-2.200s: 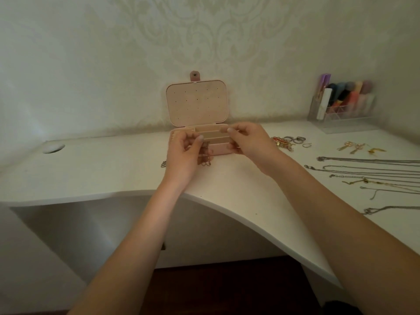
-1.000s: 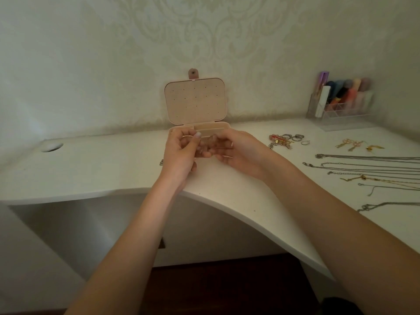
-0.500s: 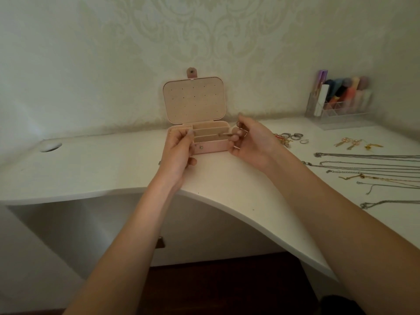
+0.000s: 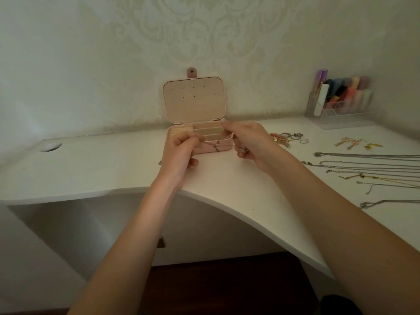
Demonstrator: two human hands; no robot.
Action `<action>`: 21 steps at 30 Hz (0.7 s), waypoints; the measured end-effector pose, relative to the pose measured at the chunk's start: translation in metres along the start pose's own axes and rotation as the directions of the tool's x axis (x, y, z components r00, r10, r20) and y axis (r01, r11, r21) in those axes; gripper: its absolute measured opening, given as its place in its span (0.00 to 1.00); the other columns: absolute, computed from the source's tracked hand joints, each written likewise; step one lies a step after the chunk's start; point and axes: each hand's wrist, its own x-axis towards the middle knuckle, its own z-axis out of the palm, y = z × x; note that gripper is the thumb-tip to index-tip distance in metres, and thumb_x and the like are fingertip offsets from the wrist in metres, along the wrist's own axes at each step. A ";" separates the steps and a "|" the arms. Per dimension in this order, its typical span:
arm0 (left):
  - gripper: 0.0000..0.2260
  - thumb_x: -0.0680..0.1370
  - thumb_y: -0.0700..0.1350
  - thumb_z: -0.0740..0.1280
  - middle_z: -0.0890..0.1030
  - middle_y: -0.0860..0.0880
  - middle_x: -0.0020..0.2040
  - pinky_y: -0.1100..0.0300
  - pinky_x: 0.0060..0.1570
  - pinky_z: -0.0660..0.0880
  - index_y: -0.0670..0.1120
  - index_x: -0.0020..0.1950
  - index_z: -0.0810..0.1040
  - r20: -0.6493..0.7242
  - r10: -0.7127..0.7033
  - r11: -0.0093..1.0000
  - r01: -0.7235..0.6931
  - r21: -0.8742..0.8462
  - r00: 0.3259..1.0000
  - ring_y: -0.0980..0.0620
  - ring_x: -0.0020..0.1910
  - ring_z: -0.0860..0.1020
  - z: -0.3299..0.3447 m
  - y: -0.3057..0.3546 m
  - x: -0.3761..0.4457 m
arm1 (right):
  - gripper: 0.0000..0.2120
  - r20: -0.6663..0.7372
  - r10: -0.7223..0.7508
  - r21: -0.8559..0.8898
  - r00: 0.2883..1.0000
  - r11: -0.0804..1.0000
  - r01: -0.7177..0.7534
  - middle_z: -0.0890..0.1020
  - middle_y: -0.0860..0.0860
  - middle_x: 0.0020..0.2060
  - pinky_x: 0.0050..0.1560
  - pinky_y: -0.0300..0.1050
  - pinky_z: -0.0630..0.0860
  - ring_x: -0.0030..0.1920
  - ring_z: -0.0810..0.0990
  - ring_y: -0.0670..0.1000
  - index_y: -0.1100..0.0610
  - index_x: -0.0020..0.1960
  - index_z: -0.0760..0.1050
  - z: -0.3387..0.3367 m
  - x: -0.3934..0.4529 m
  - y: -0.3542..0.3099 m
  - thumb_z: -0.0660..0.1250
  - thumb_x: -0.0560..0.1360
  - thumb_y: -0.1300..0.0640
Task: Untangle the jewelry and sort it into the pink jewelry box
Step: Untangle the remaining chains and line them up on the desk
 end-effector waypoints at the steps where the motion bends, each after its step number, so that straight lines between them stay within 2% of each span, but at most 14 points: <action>1: 0.10 0.70 0.36 0.64 0.71 0.51 0.30 0.63 0.23 0.63 0.48 0.33 0.79 0.002 0.000 1.000 0.000 -0.012 1.000 0.58 0.24 0.65 0.000 0.000 0.000 | 0.15 -0.024 0.004 0.017 1.000 1.000 -0.004 0.63 0.47 0.21 0.29 0.39 0.58 0.22 0.59 0.46 0.54 0.34 0.75 -0.001 0.001 0.000 0.68 0.75 0.47; 4: 0.05 0.65 0.41 0.64 0.73 0.56 0.26 0.62 0.24 0.61 0.49 0.32 0.80 0.013 -0.007 1.000 0.007 -0.028 1.000 0.58 0.21 0.67 -0.001 0.000 -0.001 | 0.13 -0.038 0.049 0.120 0.998 0.992 -0.044 0.65 0.45 0.22 0.29 0.37 0.61 0.23 0.62 0.45 0.53 0.35 0.75 -0.004 0.004 -0.003 0.69 0.74 0.47; 7: 0.03 0.68 0.42 0.69 0.75 0.60 0.28 0.63 0.26 0.63 0.49 0.36 0.79 0.040 0.045 0.995 -0.048 0.084 0.998 0.60 0.22 0.67 0.001 0.000 -0.002 | 0.09 0.004 0.026 0.264 1.000 0.964 -0.026 0.66 0.44 0.20 0.32 0.37 0.63 0.26 0.63 0.44 0.52 0.38 0.74 -0.006 0.005 -0.004 0.68 0.75 0.50; 10: 0.03 0.72 0.43 0.72 0.70 0.52 0.30 0.64 0.29 0.61 0.50 0.40 0.81 0.114 0.113 0.958 -0.139 0.251 0.987 0.59 0.26 0.64 0.002 -0.004 -0.003 | 0.07 0.041 -0.047 0.369 0.998 0.929 0.029 0.66 0.44 0.20 0.38 0.39 0.69 0.27 0.65 0.45 0.52 0.40 0.73 -0.008 0.004 -0.006 0.67 0.76 0.55; 12: 0.02 0.72 0.47 0.73 0.66 0.52 0.28 0.66 0.27 0.57 0.50 0.42 0.83 0.176 0.129 0.934 -0.179 0.309 0.976 0.60 0.25 0.61 0.004 -0.004 -0.005 | 0.05 0.068 -0.077 0.446 0.995 0.894 0.039 0.67 0.45 0.22 0.40 0.43 0.73 0.26 0.65 0.45 0.53 0.42 0.73 -0.010 0.003 -0.009 0.67 0.76 0.58; 13: 0.03 0.73 0.47 0.72 0.67 0.53 0.27 0.68 0.27 0.56 0.49 0.42 0.83 0.201 0.132 0.930 -0.191 0.315 0.971 0.61 0.24 0.62 0.004 -0.005 -0.006 | 0.04 0.074 -0.084 0.459 0.994 0.887 0.041 0.67 0.45 0.22 0.39 0.43 0.74 0.26 0.65 0.44 0.53 0.43 0.73 -0.011 0.002 -0.010 0.67 0.76 0.59; 15: 0.05 0.75 0.47 0.70 0.75 0.56 0.28 0.71 0.29 0.59 0.49 0.40 0.83 0.235 0.153 0.919 -0.225 0.323 0.960 0.63 0.26 0.67 0.005 -0.004 -0.008 | 0.04 0.068 -0.095 0.408 0.993 0.911 0.059 0.70 0.44 0.23 0.37 0.41 0.74 0.26 0.66 0.43 0.53 0.44 0.73 -0.011 0.002 -0.010 0.67 0.76 0.61; 18: 0.06 0.77 0.45 0.67 0.77 0.60 0.25 0.75 0.29 0.62 0.47 0.43 0.83 0.194 0.185 0.925 -0.238 0.297 0.963 0.65 0.26 0.69 0.004 -0.001 -0.008 | 0.05 0.050 -0.118 0.270 0.992 0.958 0.100 0.72 0.45 0.27 0.36 0.40 0.73 0.25 0.67 0.42 0.54 0.44 0.74 -0.009 0.003 -0.007 0.67 0.75 0.63; 20: 0.08 0.78 0.44 0.65 0.81 0.62 0.31 0.76 0.30 0.64 0.46 0.44 0.83 0.148 0.184 0.952 -0.214 0.218 0.972 0.67 0.26 0.71 0.004 0.001 -0.008 | 0.06 0.046 -0.116 0.261 0.992 0.960 0.100 0.73 0.46 0.30 0.35 0.39 0.73 0.24 0.69 0.41 0.55 0.44 0.74 -0.007 0.003 -0.007 0.67 0.75 0.65; 21: 0.10 0.78 0.43 0.65 0.81 0.63 0.34 0.77 0.32 0.65 0.47 0.41 0.84 0.132 0.199 0.954 -0.223 0.203 0.971 0.69 0.28 0.73 0.003 0.001 -0.009 | 0.06 0.044 -0.111 0.269 0.993 0.959 0.095 0.73 0.47 0.30 0.34 0.39 0.72 0.23 0.70 0.41 0.55 0.44 0.74 -0.007 0.003 -0.007 0.66 0.75 0.65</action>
